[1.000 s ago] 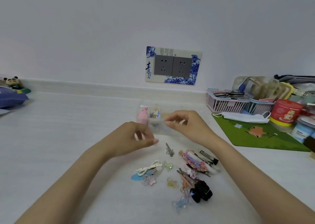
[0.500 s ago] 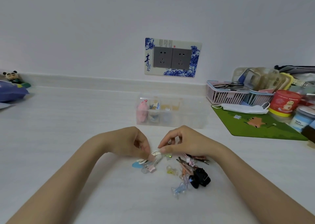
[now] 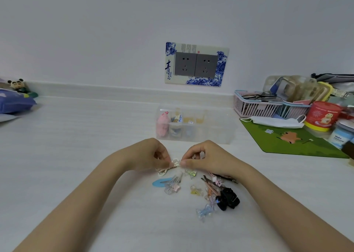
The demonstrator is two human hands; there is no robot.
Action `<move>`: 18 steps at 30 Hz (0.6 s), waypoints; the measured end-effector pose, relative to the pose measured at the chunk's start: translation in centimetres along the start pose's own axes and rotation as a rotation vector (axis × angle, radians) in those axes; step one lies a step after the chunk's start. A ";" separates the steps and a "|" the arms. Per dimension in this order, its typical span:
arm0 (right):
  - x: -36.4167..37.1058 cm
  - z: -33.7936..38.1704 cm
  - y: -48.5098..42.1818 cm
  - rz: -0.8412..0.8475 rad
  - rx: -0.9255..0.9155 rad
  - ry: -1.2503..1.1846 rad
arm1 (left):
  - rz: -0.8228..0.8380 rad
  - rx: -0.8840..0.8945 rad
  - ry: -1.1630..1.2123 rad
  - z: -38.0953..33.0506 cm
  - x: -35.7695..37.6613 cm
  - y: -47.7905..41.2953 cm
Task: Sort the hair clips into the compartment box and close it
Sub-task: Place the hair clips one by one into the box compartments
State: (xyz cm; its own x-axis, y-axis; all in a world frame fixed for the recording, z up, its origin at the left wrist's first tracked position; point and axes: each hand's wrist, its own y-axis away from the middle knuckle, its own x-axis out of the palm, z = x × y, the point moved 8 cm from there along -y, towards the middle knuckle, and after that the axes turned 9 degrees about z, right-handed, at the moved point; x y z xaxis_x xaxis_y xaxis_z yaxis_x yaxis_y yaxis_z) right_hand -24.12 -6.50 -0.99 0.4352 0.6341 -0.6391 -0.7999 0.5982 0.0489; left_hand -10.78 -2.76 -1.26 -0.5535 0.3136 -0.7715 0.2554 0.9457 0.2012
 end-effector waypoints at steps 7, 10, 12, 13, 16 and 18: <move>-0.7 -0.1 -0.2 -0.106 0.005 -0.013 | -0.060 0.023 0.114 -0.3 -0.2 -0.2; -0.5 0.0 -0.1 -0.090 0.010 0.000 | -0.042 0.037 0.135 -0.1 -0.2 -0.1; -0.4 0.1 -0.1 -0.074 0.009 -0.014 | 0.015 0.026 0.107 0.0 -0.1 0.2; -0.3 0.2 0.0 -0.065 0.007 -0.020 | 0.043 0.013 0.080 0.0 0.1 0.3; -0.2 0.1 -0.2 -0.052 0.009 -0.012 | 0.047 0.000 0.022 0.0 0.2 0.4; 0.0 -0.1 -0.3 -0.054 0.012 -0.009 | 0.029 0.019 0.007 -0.2 0.2 0.2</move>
State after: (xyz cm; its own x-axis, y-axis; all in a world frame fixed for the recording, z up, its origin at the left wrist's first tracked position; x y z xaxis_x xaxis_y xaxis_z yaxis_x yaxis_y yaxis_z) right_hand -23.93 -6.75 -1.04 0.4818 0.6051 -0.6339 -0.7699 0.6378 0.0237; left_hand -10.97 -2.48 -1.21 -0.5514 0.3412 -0.7613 0.2863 0.9345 0.2114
